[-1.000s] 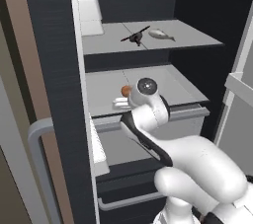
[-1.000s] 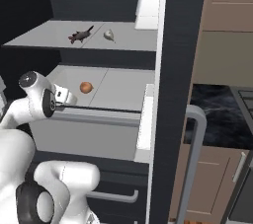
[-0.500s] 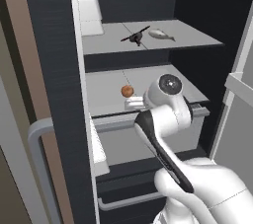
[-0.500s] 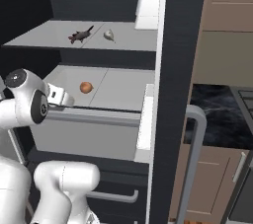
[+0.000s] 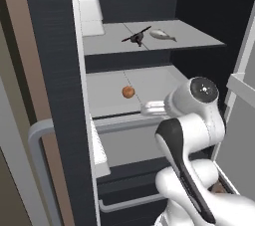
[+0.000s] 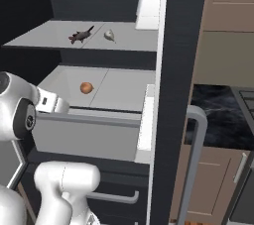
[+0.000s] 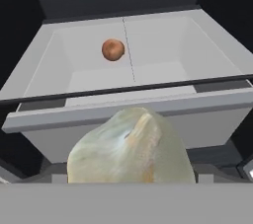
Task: Gather the onion and garlic from the fridge and place them on a tray on the dining counter. Then gather the fishs from the fridge and place them on the other tray.
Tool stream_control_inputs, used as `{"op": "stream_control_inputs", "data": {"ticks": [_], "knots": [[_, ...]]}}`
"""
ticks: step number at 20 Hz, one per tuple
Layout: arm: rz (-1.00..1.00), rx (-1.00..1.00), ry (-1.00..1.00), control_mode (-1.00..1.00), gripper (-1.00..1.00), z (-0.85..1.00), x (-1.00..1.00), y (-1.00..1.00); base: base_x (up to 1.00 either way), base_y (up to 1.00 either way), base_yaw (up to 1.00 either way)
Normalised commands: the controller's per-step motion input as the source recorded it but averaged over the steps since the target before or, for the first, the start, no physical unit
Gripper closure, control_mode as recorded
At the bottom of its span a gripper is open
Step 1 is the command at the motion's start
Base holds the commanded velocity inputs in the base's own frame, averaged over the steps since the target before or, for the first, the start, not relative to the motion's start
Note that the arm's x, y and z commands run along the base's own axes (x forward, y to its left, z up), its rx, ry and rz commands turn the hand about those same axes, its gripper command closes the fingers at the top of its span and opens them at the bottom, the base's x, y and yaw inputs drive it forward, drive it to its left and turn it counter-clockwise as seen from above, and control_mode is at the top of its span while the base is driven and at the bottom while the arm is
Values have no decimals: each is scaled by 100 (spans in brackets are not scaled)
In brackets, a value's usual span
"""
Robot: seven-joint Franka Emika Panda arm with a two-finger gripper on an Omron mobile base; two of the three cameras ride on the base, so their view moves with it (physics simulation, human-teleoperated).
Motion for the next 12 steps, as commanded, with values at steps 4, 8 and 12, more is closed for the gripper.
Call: {"op": "stream_control_inputs", "data": {"ticks": [4,8,12], "knots": [[0,0,0,-100,100,42,-69,-22,0,0,0],[0,0,1,-100,100,44,-58,-21,0,0,0],[0,0,3,-100,100,36,-51,-18,0,0,0]]}}
